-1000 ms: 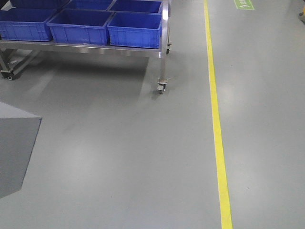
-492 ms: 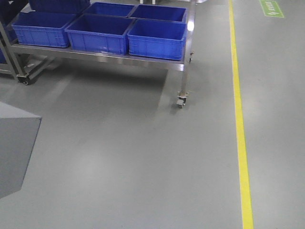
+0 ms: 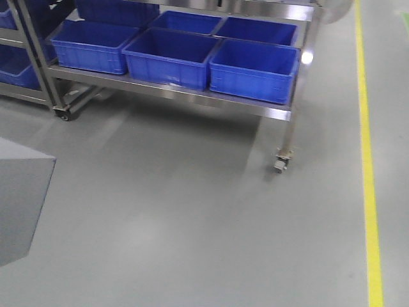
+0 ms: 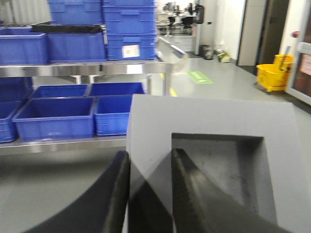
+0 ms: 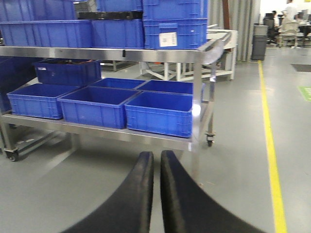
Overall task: Sort gray base to blue bin
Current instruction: 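Drive along the aisle between shelves of blue bins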
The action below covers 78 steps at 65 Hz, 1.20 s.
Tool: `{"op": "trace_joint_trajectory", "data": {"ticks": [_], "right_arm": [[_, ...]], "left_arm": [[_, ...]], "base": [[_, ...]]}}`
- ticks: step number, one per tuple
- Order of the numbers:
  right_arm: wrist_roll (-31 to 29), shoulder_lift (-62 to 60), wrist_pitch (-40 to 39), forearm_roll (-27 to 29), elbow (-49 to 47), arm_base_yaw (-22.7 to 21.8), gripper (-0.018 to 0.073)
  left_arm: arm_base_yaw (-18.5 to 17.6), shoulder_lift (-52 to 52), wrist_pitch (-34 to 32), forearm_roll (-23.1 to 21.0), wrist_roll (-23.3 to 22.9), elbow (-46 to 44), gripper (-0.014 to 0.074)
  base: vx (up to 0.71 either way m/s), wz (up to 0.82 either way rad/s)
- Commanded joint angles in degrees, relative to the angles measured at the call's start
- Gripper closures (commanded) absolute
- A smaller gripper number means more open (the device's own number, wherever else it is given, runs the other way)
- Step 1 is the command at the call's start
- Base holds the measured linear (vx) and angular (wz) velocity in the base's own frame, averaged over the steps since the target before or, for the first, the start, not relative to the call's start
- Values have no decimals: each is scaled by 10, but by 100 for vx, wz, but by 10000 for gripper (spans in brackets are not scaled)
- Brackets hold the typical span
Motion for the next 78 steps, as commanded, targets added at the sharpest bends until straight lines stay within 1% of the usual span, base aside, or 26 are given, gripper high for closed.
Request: {"op": "trace_joint_trajectory", "data": {"ticks": [1,24,78], "right_arm": [[-4,-4,-42,-4,1,-2,564],[-4,-4,-42,-4,1,-2,564],[-4,-4,-42,-4,1,-2,564]], "left_arm": [[-1,7,-63,-6,-7,-16,446],[-1,7,-63,-6,-7,-16,446],[-1,7,-63,-6,-7,-16,446]], "base": [[41,30],[41,39],[46,53]]}}
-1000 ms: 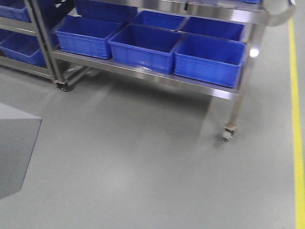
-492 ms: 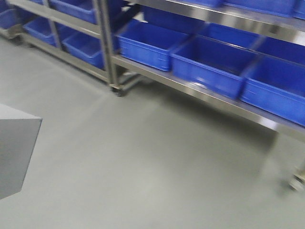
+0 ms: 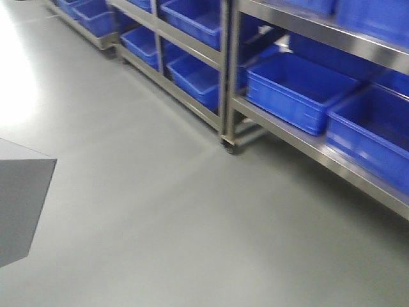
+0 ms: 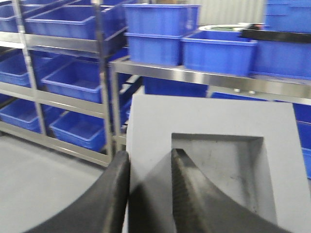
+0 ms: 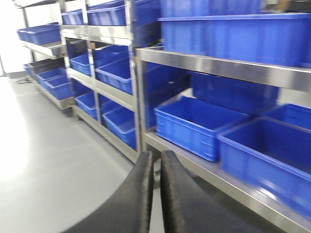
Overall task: Sort gray base to blue bin
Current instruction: 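Drive along the aisle between shelves of blue bins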
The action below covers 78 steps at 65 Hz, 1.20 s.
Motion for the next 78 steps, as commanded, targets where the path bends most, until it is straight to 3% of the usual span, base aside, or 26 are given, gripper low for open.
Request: {"op": "trace_joint_trajectory", "data": {"ticks": [1,78], "right_arm": [[-4,-4,-42,-4,1,-2,564],[-4,-4,-42,-4,1,-2,564]], "left_arm": [[-1,7,-64,-6,-7,-16,446],[-1,7,-63,-6,-7,-16,446]], "base": [[50,41],[49,36]]}}
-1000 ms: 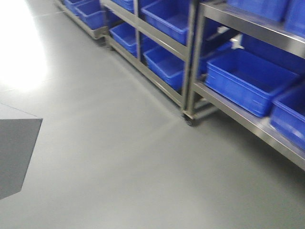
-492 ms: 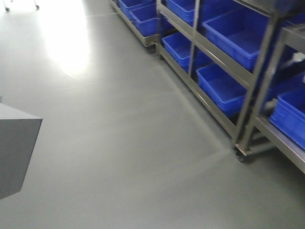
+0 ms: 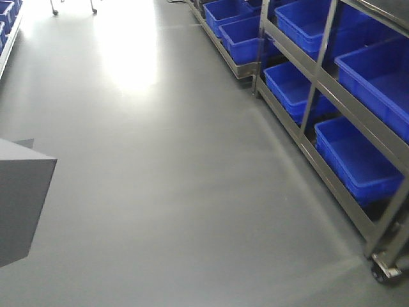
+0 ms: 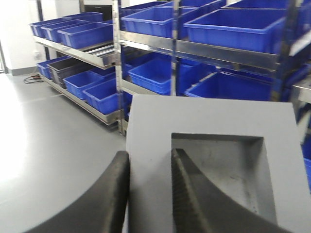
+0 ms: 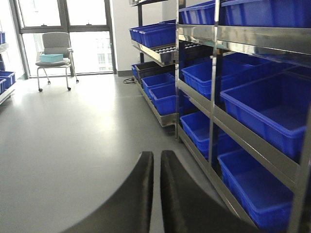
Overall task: Sort gray base to blue bin
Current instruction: 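Drive along the aisle between shelves of blue bins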
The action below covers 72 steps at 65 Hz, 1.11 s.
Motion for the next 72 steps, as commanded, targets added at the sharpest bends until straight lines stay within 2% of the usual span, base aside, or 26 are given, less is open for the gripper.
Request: {"op": "trace_joint_trajectory", "data": {"ticks": [1,72], "right_arm": [[-4,-4,-42,-4,1,-2,564],[-4,-4,-42,-4,1,-2,564]], "left_arm": [[-1,7,-64,-6,-7,-16,446],[-1,7,-63,-6,-7,-16,446]], "base": [[51,17],[48,18]]}}
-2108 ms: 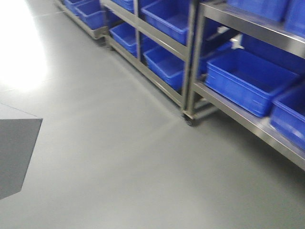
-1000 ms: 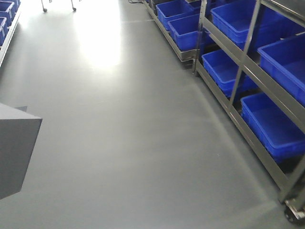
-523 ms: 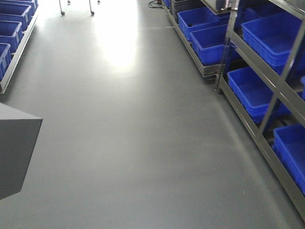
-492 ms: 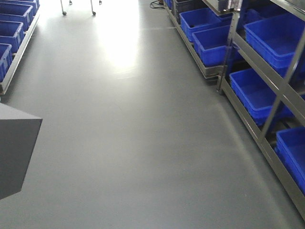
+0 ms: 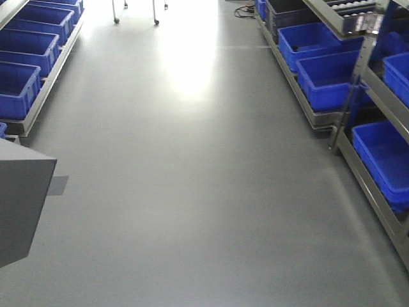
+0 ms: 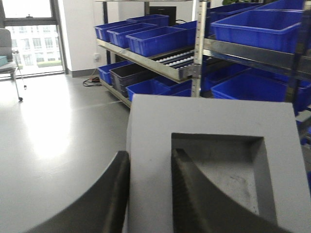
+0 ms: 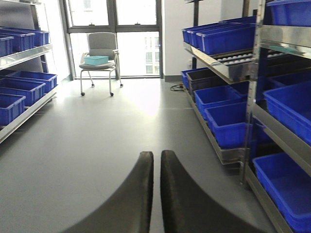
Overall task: Sort gray base to blue bin
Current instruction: 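Drive along the aisle between shelves of blue bins, then turn and drive up to the empty blue bin on the shelf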
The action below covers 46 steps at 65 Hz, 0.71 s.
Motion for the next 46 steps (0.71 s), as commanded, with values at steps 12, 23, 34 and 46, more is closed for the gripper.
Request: {"op": "trace_joint_trajectory", "data": {"ticks": [12,23,34,46], "right_arm": [[-4,-4,-42,-4,1,-2,564],[-4,-4,-42,-4,1,-2,564],[-4,-4,-42,-4,1,-2,564],[-4,-4,-42,-4,1,-2,564]], "left_arm": [[-1,7,-63,-6,-7,-16,446],[-1,7,-63,-6,-7,-16,446],[-1,7,-63,-6,-7,-16,446],[-1,7,-63,-6,-7,-16,446]], "base": [[43,22],[43,23],[43,24],[42,25]]}}
